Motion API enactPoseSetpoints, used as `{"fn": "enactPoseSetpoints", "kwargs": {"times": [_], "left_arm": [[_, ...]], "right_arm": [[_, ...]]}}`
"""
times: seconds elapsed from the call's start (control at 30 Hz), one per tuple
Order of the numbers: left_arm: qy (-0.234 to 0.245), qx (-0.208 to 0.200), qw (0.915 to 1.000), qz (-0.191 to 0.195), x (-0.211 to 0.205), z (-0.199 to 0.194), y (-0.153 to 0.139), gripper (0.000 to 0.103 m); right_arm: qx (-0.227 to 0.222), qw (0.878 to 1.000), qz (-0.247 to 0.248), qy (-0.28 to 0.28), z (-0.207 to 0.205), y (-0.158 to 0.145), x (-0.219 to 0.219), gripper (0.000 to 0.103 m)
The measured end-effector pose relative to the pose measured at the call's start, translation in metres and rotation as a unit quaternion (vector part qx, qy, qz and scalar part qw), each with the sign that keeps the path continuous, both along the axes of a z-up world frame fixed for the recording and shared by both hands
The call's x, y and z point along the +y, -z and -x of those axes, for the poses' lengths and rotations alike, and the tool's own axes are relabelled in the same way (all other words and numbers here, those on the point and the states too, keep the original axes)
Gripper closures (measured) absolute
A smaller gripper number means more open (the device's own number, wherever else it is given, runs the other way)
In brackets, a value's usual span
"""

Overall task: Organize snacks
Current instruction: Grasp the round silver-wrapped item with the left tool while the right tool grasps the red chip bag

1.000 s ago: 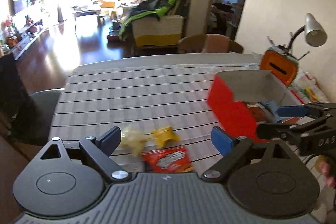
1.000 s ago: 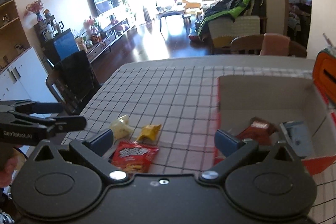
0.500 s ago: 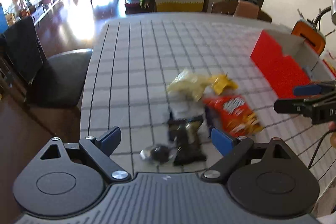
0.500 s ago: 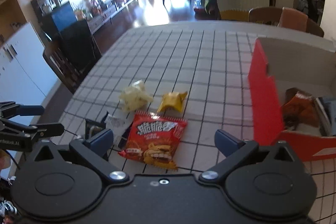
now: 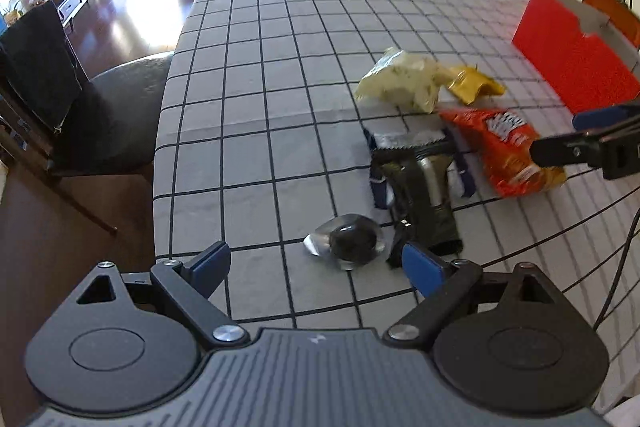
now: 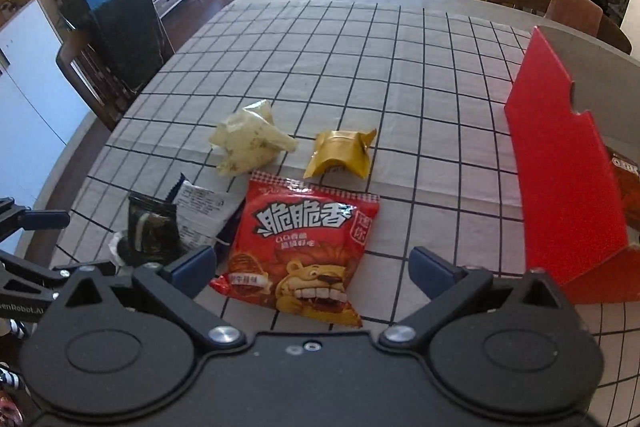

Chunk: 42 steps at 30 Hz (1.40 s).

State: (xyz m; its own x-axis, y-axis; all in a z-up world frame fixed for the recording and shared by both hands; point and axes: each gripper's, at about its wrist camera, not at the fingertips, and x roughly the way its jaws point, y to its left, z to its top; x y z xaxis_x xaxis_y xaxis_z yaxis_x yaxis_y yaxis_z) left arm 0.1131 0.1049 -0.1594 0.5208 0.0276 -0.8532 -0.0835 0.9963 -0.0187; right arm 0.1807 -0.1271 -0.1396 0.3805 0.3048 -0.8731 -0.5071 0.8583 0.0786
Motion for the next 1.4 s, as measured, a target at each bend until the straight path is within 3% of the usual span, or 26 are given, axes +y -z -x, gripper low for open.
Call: {"fn": "enactPoseSetpoints", "kwargs": {"times": [0.3, 0.43, 0.6, 0.7, 0.83, 0.9, 1.03, 1.4], "left_arm": [[0.022, 0.009, 0.9996, -0.014, -0.005, -0.012, 0.009, 0.015], [0.020, 0.026, 0.9994, -0.010, -0.006, -0.021, 0.014, 0.029], [0.027, 0.027, 0.9992, -0.003, -0.011, -0.026, 0.015, 0.035], [0.028, 0.026, 0.9993, -0.004, -0.013, -0.028, 0.013, 0.045], [0.030, 0.022, 0.9993, -0.005, -0.016, -0.028, 0.012, 0.060], [0.026, 0.020, 0.9995, -0.002, -0.014, -0.027, 0.012, 0.061], [0.021, 0.012, 0.9997, 0.006, -0.013, -0.024, 0.011, 0.073], [-0.016, 0.011, 0.9997, 0.018, -0.002, -0.019, 0.009, 0.074]], "right_arm": [[0.003, 1.000, 0.021, -0.004, -0.010, 0.018, 0.015, 0.003], [0.007, 1.000, 0.020, -0.003, -0.014, 0.022, 0.019, 0.006], [0.004, 1.000, 0.027, -0.010, -0.016, 0.025, 0.025, 0.009], [0.008, 0.999, 0.036, -0.015, -0.016, 0.027, 0.027, 0.016], [0.010, 0.999, 0.034, -0.013, -0.016, 0.028, 0.026, 0.018], [0.009, 0.999, 0.032, -0.014, -0.016, 0.028, 0.025, 0.019], [0.007, 0.999, 0.027, -0.016, -0.015, 0.027, 0.025, 0.033], [0.014, 1.000, -0.005, 0.006, -0.009, 0.015, 0.004, 0.035]]}}
